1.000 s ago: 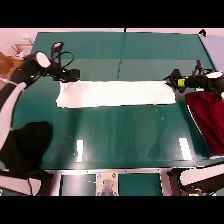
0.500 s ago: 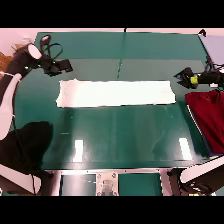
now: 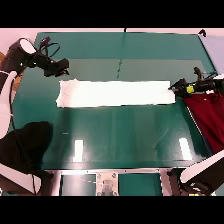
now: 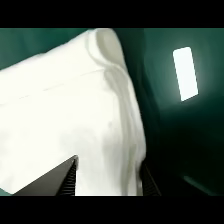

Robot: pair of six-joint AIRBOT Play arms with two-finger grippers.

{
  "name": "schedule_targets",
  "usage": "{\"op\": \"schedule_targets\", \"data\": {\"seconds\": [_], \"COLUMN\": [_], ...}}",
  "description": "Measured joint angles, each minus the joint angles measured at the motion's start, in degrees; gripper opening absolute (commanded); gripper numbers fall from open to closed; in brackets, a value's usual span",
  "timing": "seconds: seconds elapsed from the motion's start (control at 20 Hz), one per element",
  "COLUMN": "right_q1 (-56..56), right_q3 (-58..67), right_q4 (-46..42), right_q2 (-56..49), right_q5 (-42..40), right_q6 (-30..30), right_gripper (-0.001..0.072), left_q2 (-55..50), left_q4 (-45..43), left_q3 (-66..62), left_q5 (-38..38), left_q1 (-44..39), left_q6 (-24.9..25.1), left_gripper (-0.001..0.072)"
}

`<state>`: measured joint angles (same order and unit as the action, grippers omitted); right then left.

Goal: Fold the shirts.

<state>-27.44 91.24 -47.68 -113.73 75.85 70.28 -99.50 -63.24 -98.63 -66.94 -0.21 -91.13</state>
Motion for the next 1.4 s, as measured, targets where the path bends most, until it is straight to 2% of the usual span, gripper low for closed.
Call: {"op": "schedule_targets", "data": {"seconds": [0.05, 0.1, 0.4, 0.55, 0.75, 1.05, 1.25, 1.4], "right_q1": [0.6, 1.2, 2.6, 3.3, 4.4, 5.3, 5.6, 6.3], "right_q3": [0.0, 0.0, 4.7, 7.7, 9.2, 9.7, 9.1, 8.9], "right_q4": [-0.2, -0.1, 2.6, 5.6, 11.0, 17.0, 17.1, 17.1], "right_q2": [-0.6, -1.2, -0.4, 5.0, 14.8, 25.6, 27.4, 27.9], "right_q5": [0.3, 0.3, 2.3, 7.6, 13.1, 16.5, 17.2, 17.4], "right_q6": [-0.1, -0.2, 0.7, 1.2, 1.5, 1.6, 1.7, 2.3], "right_gripper": [0.0100, 0.0012, 0.0011, 0.0011, 0.0012, 0.0012, 0.0012, 0.0012], "left_q2": [0.0, -0.1, -3.4, -7.7, -13.6, -19.4, -20.5, -20.7], "left_q4": [1.3, 2.4, 5.6, 7.5, 14.5, 23.5, 25.7, 24.3], "left_q3": [0.0, 0.0, 0.2, 0.2, 0.1, -2.3, -5.4, -12.0], "left_q5": [0.0, 0.0, 5.4, 10.2, 19.0, 28.2, 28.0, 18.1], "left_q1": [-0.4, -1.1, -10.5, -17.3, -26.0, -34.5, -34.6, -30.8], "left_q6": [0.3, 0.6, 1.3, 1.3, 1.3, 2.7, 3.3, 4.7], "left_gripper": [0.0023, 0.0023, 0.0023, 0.0023, 0.0023, 0.0023, 0.0022, 0.0022]}}
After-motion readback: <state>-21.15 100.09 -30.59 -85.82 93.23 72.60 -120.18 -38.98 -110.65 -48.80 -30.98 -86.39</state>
